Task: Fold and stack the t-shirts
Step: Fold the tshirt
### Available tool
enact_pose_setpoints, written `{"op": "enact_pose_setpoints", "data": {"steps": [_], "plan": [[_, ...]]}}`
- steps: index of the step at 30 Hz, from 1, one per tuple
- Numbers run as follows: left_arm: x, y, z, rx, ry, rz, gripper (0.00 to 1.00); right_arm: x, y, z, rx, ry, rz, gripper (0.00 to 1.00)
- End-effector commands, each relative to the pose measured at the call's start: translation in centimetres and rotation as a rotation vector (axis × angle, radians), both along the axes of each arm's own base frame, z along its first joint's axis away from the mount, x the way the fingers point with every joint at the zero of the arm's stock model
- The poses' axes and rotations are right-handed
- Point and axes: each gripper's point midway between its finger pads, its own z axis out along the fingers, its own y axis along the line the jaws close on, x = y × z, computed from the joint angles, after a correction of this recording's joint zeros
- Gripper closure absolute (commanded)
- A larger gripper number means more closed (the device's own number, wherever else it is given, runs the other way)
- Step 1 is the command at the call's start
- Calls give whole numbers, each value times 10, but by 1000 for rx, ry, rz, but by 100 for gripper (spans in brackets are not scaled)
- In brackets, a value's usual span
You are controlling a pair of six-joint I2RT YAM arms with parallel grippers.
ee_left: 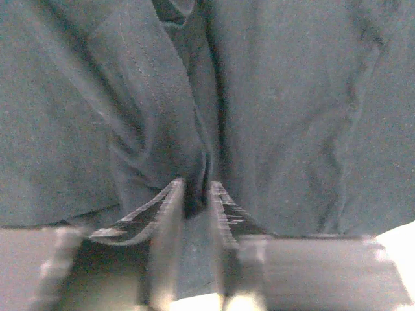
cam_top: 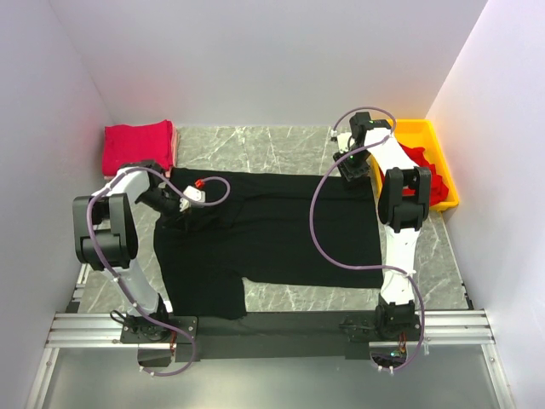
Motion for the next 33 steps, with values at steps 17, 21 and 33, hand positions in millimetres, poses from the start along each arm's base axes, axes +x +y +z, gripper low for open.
{"op": "enact_pose_setpoints", "data": {"steps": [17,21,33], "plan": [[58,-119,66,-66,-162,345,61,-4,-1,37,10,-55,-51,58],[51,-135,43,28,-99,504,64,-8,-2,35,11,-48,-61,58],[33,-135,-8,223,-78,619,62,-10,-3,31,4,-44,-74,58]]}}
